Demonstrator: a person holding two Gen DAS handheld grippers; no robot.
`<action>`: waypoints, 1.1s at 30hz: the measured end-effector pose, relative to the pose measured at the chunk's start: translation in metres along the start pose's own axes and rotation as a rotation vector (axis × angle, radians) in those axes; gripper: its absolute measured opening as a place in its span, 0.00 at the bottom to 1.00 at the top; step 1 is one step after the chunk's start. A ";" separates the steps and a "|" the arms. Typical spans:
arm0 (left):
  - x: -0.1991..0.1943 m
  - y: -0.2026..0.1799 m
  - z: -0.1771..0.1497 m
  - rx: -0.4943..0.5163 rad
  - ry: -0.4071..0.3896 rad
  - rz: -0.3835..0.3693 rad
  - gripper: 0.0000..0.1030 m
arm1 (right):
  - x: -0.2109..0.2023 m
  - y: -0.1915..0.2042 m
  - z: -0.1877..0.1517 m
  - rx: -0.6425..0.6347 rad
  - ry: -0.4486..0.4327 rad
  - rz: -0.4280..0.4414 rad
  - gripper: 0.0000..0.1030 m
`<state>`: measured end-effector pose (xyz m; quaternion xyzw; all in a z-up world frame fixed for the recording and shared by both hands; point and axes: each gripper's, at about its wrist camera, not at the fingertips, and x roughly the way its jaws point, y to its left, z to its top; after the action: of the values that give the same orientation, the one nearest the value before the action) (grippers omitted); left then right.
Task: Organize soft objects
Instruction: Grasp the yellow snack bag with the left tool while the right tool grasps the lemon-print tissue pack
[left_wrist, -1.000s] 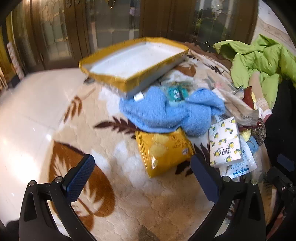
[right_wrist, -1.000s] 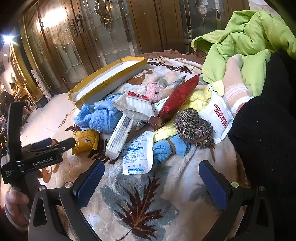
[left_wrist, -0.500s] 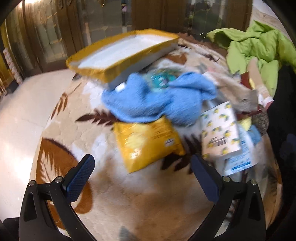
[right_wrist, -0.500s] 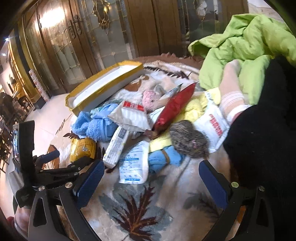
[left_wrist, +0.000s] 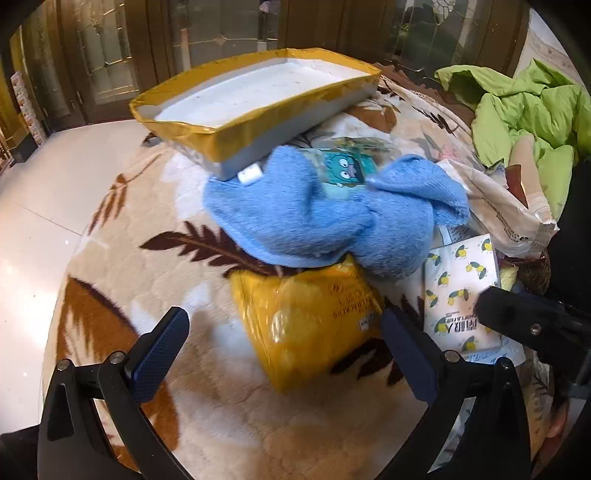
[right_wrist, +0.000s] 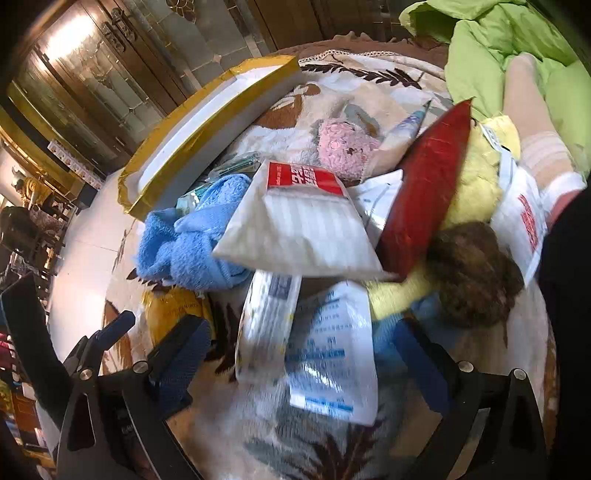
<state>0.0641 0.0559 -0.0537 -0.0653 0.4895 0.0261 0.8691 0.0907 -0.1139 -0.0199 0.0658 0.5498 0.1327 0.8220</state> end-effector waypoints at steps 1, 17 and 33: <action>0.002 -0.001 0.001 -0.003 0.007 -0.008 1.00 | 0.002 0.001 0.001 -0.004 0.002 0.004 0.91; 0.000 -0.010 -0.003 0.056 0.038 -0.121 0.51 | -0.004 -0.028 -0.001 0.100 0.006 0.164 0.33; -0.048 -0.001 -0.014 0.119 -0.019 -0.135 0.47 | -0.051 -0.030 -0.026 0.165 -0.028 0.360 0.22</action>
<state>0.0271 0.0538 -0.0199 -0.0460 0.4765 -0.0609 0.8759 0.0531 -0.1586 0.0071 0.2322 0.5265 0.2310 0.7845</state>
